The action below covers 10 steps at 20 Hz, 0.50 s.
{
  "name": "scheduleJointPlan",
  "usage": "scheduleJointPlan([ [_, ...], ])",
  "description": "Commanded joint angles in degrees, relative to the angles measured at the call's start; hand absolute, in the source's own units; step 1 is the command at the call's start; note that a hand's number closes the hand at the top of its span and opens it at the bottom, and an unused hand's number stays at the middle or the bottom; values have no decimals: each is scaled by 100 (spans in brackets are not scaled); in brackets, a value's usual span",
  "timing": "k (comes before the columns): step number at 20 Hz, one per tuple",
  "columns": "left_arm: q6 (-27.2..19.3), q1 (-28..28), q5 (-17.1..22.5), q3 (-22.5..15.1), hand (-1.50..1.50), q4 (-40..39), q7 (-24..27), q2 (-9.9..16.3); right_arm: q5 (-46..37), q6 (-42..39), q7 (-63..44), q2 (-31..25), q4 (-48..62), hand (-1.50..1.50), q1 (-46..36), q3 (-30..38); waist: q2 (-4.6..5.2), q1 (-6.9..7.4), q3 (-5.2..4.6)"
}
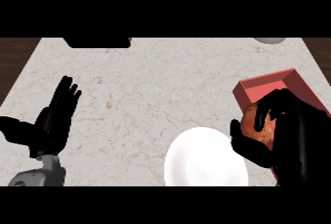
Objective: Pick the sweet potato from the plate and place it in the cardboard box
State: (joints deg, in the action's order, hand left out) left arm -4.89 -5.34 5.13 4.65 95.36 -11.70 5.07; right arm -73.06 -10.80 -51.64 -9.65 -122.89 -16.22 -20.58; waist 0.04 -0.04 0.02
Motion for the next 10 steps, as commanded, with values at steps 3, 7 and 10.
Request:
scheduleJointPlan([
  [3,0,-264,63,144,0,-96,-89,97,571,368,1087,-737,860,150,109,1286,7,2,1],
  [7,406,29,325,275,0,-215,125,248,648,319,1435,-757,1346,150,77,1449,-1,20,-2],
  [10,124,88,100,26,0,396,-324,156,590,186,1756,-1152,2252,150,231,1508,4,86,3],
])
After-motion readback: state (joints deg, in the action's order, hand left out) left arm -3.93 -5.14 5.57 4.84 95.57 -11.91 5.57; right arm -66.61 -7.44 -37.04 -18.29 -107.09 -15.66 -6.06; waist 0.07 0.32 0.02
